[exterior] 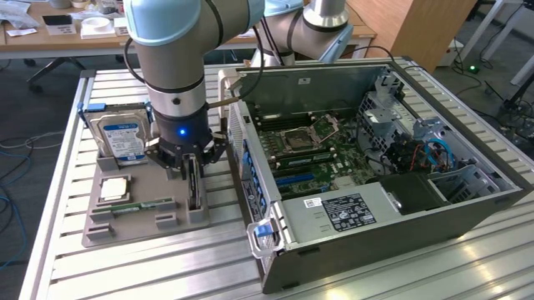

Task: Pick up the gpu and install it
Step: 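Pick up the gpu and move the gpu toward the slot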

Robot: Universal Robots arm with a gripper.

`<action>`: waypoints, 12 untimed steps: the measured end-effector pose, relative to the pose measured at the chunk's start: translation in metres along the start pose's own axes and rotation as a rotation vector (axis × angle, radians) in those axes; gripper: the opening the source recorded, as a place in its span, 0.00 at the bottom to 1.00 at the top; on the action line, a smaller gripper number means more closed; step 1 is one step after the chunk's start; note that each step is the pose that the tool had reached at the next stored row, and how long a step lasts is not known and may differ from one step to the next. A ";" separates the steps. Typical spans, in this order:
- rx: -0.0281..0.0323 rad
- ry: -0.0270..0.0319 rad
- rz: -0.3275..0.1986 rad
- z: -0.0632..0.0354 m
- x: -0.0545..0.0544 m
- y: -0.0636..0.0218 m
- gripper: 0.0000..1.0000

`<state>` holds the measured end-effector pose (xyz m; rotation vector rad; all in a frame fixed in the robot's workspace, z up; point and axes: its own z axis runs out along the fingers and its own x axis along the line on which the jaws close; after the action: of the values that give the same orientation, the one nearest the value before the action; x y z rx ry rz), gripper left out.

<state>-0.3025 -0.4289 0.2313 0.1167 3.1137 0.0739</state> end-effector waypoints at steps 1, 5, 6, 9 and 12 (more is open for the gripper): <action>-0.0001 -0.0001 0.000 0.0001 0.000 0.0000 0.39; 0.0001 0.0000 0.000 0.0000 -0.001 0.0006 0.39; 0.0001 0.0000 0.000 0.0001 -0.001 0.0013 0.39; 0.0001 0.0000 0.000 0.0002 -0.001 0.0044 0.39; 0.0001 0.0000 0.000 0.0003 -0.001 0.0064 0.39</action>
<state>-0.3010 -0.4226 0.2313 0.1169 3.1137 0.0738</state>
